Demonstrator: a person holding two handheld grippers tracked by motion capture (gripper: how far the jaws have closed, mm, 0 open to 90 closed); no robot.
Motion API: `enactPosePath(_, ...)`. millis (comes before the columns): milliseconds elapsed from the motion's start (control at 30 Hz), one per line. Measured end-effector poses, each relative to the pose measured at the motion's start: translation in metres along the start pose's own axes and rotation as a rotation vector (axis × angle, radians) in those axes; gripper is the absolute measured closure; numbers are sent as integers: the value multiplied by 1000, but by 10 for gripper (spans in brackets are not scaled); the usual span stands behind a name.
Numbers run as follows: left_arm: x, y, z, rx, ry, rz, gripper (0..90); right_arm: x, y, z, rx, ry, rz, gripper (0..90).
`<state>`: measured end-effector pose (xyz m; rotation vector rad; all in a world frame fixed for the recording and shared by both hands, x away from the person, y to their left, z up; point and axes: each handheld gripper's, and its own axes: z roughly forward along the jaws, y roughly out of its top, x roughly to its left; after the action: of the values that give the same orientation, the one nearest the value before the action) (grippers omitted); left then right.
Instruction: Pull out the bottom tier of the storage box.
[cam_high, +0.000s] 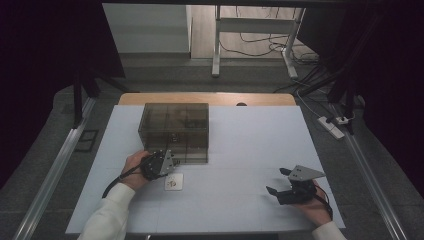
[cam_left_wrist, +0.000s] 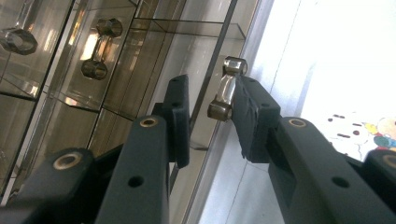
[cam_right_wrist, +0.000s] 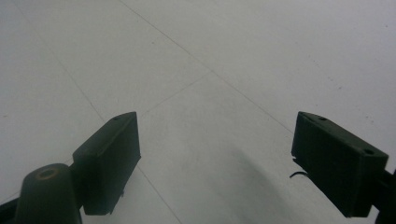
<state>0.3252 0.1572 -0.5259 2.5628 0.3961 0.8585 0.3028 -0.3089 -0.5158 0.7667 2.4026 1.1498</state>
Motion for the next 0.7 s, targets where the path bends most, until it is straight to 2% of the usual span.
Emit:
enactPosePath(233,0,0,0,2,1,0,671,0,0,0,1,1,-1,150)
enactPosePath(433,0,1,-3,-9,-10,-16,684,0,0,1,3,3,-2,150)
enactPosePath(700,-2,2,-4,-7,0,-14,692,0,-1,0,6,2,-3,150)
